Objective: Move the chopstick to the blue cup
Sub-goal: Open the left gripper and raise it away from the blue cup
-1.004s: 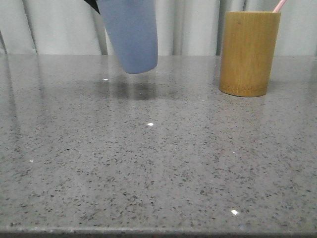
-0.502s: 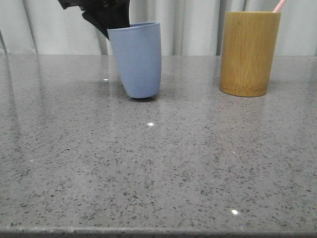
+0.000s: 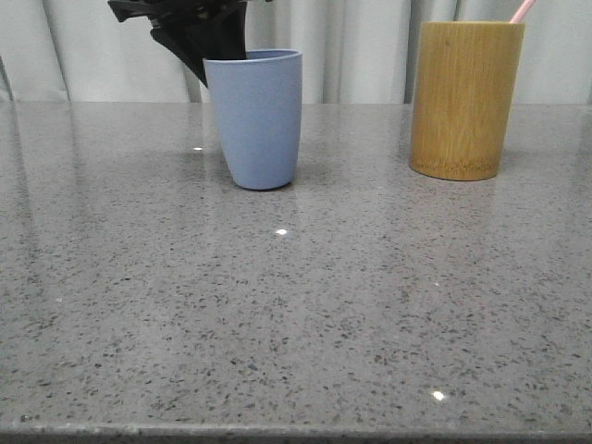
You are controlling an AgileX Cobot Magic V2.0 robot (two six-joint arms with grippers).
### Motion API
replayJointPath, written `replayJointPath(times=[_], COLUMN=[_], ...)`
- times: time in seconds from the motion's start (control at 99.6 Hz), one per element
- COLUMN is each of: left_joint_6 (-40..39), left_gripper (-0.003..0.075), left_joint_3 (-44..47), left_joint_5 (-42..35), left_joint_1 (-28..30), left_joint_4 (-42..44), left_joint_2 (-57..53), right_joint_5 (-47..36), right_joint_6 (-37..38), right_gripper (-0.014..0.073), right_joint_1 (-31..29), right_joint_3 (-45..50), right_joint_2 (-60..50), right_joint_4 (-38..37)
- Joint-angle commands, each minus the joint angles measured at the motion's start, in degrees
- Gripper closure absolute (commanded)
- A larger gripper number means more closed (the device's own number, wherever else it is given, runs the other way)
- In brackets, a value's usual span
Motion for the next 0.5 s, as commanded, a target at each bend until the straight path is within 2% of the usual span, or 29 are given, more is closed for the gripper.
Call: replayJointPath(times=[0.0, 0.05, 0.12, 0.341, 0.492], left_joint_6=[-0.7, -0.7, -0.8, -4.2, -4.8], left_gripper=[0.033, 0.0245, 0.0185, 0.0183, 0.0183], left_joint_3=[-3.0, -4.0, -5.7, -10.8, -10.8], left_joint_5=[-1.3, -0.7, 0.4, 8.2, 8.9], left_joint_1=[-0.5, -0.5, -0.5, -0.5, -0.5], left_joint_4=[-0.9, -0.9, -0.9, 1.1, 4.6], left_joint_2=[-2.9, -2.9, -2.9, -3.3, -5.6], right_joint_5=[-4.4, -4.4, -4.4, -4.4, -4.4], right_joint_6=[-0.1, -0.1, -0.1, -0.1, -0.1], right_gripper=[0.0011, 0.0011, 0.0011, 0.0011, 0.0011], right_joint_1=[0.0, 0.0, 0.0, 0.0, 0.0], right_joint_3=[-1.9, -1.9, -1.9, -1.9, -1.9], right_joint_2=[0.8, 0.8, 0.8, 0.8, 0.8], right_joint_4=[0.0, 0.0, 0.0, 0.0, 0.0])
